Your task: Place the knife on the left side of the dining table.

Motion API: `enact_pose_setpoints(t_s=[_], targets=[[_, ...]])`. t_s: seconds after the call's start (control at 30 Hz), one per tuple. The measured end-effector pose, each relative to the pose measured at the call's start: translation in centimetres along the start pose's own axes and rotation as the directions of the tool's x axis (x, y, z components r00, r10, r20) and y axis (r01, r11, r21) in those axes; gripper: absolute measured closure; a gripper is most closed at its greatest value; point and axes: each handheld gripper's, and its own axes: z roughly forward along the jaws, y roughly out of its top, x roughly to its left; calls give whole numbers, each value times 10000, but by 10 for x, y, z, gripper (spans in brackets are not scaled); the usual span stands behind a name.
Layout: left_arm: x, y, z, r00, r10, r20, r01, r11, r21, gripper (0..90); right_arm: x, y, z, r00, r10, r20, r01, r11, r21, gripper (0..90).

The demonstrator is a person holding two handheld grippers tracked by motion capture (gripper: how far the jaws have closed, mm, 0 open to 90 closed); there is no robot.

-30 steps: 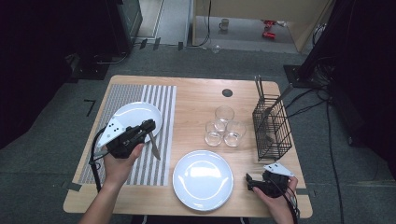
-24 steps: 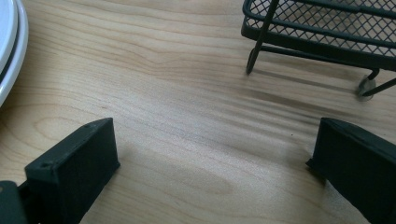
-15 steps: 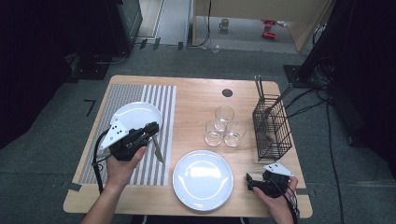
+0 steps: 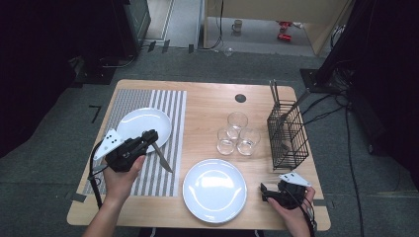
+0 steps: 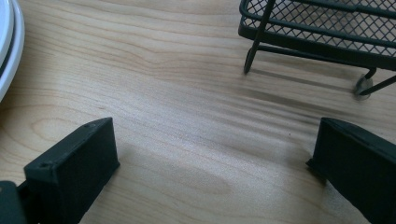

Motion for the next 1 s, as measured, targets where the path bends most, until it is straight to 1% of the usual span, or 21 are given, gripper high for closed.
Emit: enact_pose_setpoints(t_s=[0.07, 0.1, 0.13, 0.2, 0.4, 0.43, 0.47, 0.5, 0.53, 0.57, 0.67, 0.7, 0.8, 0.9, 1.0], targets=[[2, -1, -2, 10000, 2, -44, -2, 10000, 6, 834, 0, 0, 0, 10000, 1, 0, -1, 10000, -1, 0], [5, -3, -7, 9998, -86, -161, 85, 10000, -34, 832, 0, 0, 0, 10000, 3, 6, -3, 10000, 3, 0], [5, -3, -7, 9998, -86, -161, 85, 10000, -34, 830, 0, 0, 0, 10000, 3, 6, -3, 10000, 3, 0], [8, -4, -11, 9995, -92, -296, 92, 10000, -26, 826, 0, 0, 0, 10000, 4, 14, -4, 10000, 4, 0], [21, -11, -22, 9962, -364, -794, 361, 9993, -47, 809, 0, 0, 0, 10000, 24, 30, -24, 10000, 10, 0], [21, -11, -22, 9962, -364, -794, 361, 9993, -47, 806, 0, 0, 0, 10000, 27, 33, -27, 10000, 11, 0], [22, -12, -23, 9956, -346, -871, 344, 9994, -37, 806, 0, 0, 0, 10000, 27, 33, -27, 10000, 11, 0], [24, -14, -26, 9938, -310, -1069, 306, 9995, -56, 797, 0, 0, 0, 10000, 30, 35, -30, 10000, 10, 0], [25, -16, -28, 9928, -290, -1165, 289, 9996, -20, 793, 0, 0, 0, 10000, 29, 34, -29, 10000, 10, 0], [25, -16, -28, 9928, -290, -1165, 289, 9996, -20, 789, 0, 0, 0, 10000, 29, 34, -29, 10000, 10, 0], [33, -22, -34, 9889, -616, -1350, 614, 9981, -55, 782, 0, 0, 0, 10000, 30, 34, -30, 10000, 9, 0], [37, -25, -39, 9867, -759, -1440, 763, 9971, -25, 774, 0, 0, 0, 10000, 29, 35, -29, 10000, 10, 0], [44, -31, -46, 9827, -1043, -1534, 1057, 9944, 12, 765, 0, 0, 0, 10000, 30, 31, -30, 10000, 11, 0], [47, -35, -49, 9822, -1132, -1502, 1142, 9935, -15, 759, 0, 0, 0, 10000, 31, 33, -31, 10000, 10, 0], [50, -39, -53, 9802, -1204, -1571, 1219, 9925, 2, 751, 0, 0, 0, 10000, 30, 36, -30, 10000, 12, 0]])
